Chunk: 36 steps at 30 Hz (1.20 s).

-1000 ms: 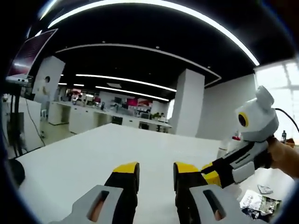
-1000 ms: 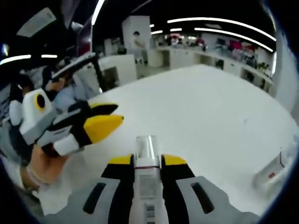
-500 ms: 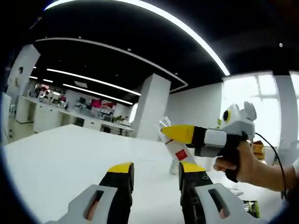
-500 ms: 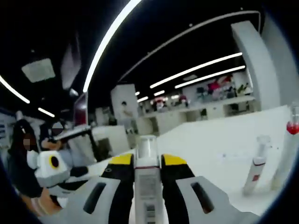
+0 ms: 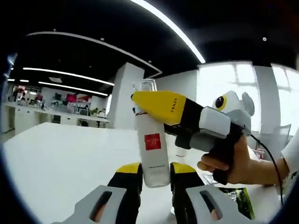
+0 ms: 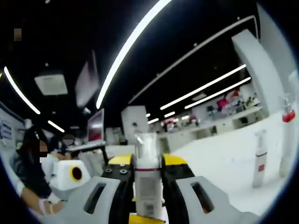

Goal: Arrange the skincare products in the storage area until every visible bottle or jar stands upright without overlapping.

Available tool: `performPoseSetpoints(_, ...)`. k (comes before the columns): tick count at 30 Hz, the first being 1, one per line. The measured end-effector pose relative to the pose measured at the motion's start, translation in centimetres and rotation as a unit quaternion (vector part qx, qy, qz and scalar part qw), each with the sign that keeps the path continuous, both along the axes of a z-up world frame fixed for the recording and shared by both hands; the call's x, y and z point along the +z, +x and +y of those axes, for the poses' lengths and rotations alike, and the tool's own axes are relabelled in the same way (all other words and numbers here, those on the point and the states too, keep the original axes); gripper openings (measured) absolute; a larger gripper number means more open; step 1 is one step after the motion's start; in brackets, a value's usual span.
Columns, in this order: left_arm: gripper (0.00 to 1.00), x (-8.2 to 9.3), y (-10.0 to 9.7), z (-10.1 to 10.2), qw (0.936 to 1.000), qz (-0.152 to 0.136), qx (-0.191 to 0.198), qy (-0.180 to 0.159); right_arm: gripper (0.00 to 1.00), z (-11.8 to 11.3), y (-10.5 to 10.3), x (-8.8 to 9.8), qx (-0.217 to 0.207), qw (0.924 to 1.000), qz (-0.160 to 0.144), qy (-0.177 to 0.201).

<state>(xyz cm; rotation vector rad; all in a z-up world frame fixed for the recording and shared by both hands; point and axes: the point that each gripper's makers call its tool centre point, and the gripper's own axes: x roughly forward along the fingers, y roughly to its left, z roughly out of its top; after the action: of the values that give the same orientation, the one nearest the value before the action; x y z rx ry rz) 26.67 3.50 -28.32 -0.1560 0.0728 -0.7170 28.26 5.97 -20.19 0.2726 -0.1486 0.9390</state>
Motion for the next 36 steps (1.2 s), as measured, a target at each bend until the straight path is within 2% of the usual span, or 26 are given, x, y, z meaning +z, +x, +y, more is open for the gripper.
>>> performPoseSetpoints(3,0.22,-0.1,0.1,0.4,0.9997,-0.003,0.012,0.019,0.2,-0.3,0.1,-0.2,-0.005,1.0,0.003,0.006)
performPoseSetpoints(5,0.22,-0.3,0.3,0.8,0.9957,-0.03,0.041,0.077,0.2,-0.6,0.1,-0.4,-0.004,0.9999,0.01,0.007)
performPoseSetpoints(6,0.22,-0.4,0.4,1.1,0.9909,-0.043,0.064,0.11,0.2,-0.7,0.0,-0.5,-0.005,0.9999,0.012,0.006)
performPoseSetpoints(7,0.22,-0.3,0.4,1.2,0.9881,-0.05,0.073,0.125,0.21,-0.9,0.0,-0.7,-0.01,0.9998,0.016,0.005)
performPoseSetpoints(8,0.22,-0.3,0.4,1.5,0.9806,-0.067,0.092,0.159,0.21,-1.1,0.0,-0.9,-0.019,0.9995,0.025,0.009)
performPoseSetpoints(10,0.21,0.5,0.3,1.8,0.968,-0.104,0.118,0.196,0.23,-1.3,0.2,-1.4,-0.029,0.9987,0.041,0.007)
performPoseSetpoints(12,0.21,1.1,0.1,1.9,0.9592,-0.13,0.126,0.217,0.26,-0.8,0.1,-1.4,-0.021,0.9993,0.031,-0.003)
performPoseSetpoints(13,0.21,1.2,0.0,1.9,0.9571,-0.134,0.126,0.224,0.27,-0.5,0.0,-1.4,-0.014,0.9996,0.025,-0.009)
performPoseSetpoints(15,0.21,1.3,-0.2,1.9,0.9513,-0.148,0.127,0.239,0.25,-0.5,-0.3,-1.2,-0.006,0.9995,0.029,0.002)
performPoseSetpoints(17,0.22,1.6,-0.2,2.1,0.9531,-0.151,0.127,0.229,0.24,-0.3,-0.6,-0.7,0.018,0.9993,0.027,0.017)
performPoseSetpoints(19,0.22,1.7,-0.3,1.4,0.9633,-0.148,0.096,0.202,0.22,-0.7,-0.6,-0.5,0.025,0.9993,0.021,0.02)
performPoseSetpoints(22,0.26,0.9,-0.4,0.4,0.9758,-0.12,0.041,0.178,0.21,-1.0,-0.5,-0.4,0.042,0.9988,0.017,0.019)
performPoseSetpoints(23,0.32,0.6,-0.6,-0.1,0.9865,-0.085,0.021,0.138,0.21,-1.1,-0.7,0.0,0.063,0.9973,0.019,0.035)
performPoseSetpoints(24,0.43,0.7,-0.7,-0.4,0.9926,-0.064,0.01,0.103,0.21,-1.4,-0.6,0.0,0.068,0.9966,0.027,0.039)
performPoseSetpoints(25,0.52,0.8,-0.8,-0.6,0.9945,-0.057,0.001,0.088,0.21,-1.5,-0.6,0.1,0.07,0.9962,0.029,0.041)
performPoseSetpoints(26,0.58,1.1,-1.1,-1.3,0.9974,-0.041,-0.038,0.046,0.21,-1.6,-0.7,0.0,0.086,0.9952,0.032,0.033)
performPoseSetpoints(27,0.62,1.1,-1.4,-1.6,0.998,-0.02,-0.057,0.019,0.21,-1.9,-1.0,-0.2,0.107,0.9929,0.043,0.03)
performPoseSetpoints(28,0.62,1.3,-1.8,-2.0,0.9963,-0.006,-0.085,-0.009,0.21,-2.1,-1.1,-0.3,0.114,0.9919,0.047,0.029)
performPoseSetpoints(29,0.61,1.6,-2.2,-2.4,0.993,0.007,-0.113,-0.034,0.21,-2.1,-1.6,-0.4,0.139,0.9887,0.049,0.027)
performPoseSetpoints(31,0.58,1.9,-2.5,-2.6,0.9887,0.025,-0.132,-0.066,0.21,-2.5,-2.0,-0.2,0.165,0.9837,0.06,0.038)
performPoseSetpoints(33,0.55,2.0,-3.2,-3.2,0.9781,0.049,-0.175,-0.101,0.21,-3.1,-3.0,-0.3,0.218,0.9725,0.072,0.038)
performPoseSetpoints(34,0.54,2.2,-3.9,-3.6,0.9678,0.072,-0.206,-0.127,0.21,-3.4,-3.2,-0.1,0.227,0.97,0.074,0.044)
performPoseSetpoints(36,0.5,2.7,-4.5,-4.0,0.9542,0.09,-0.235,-0.162,0.21,-4.0,-4.2,0.0,0.263,0.9606,0.079,0.041)
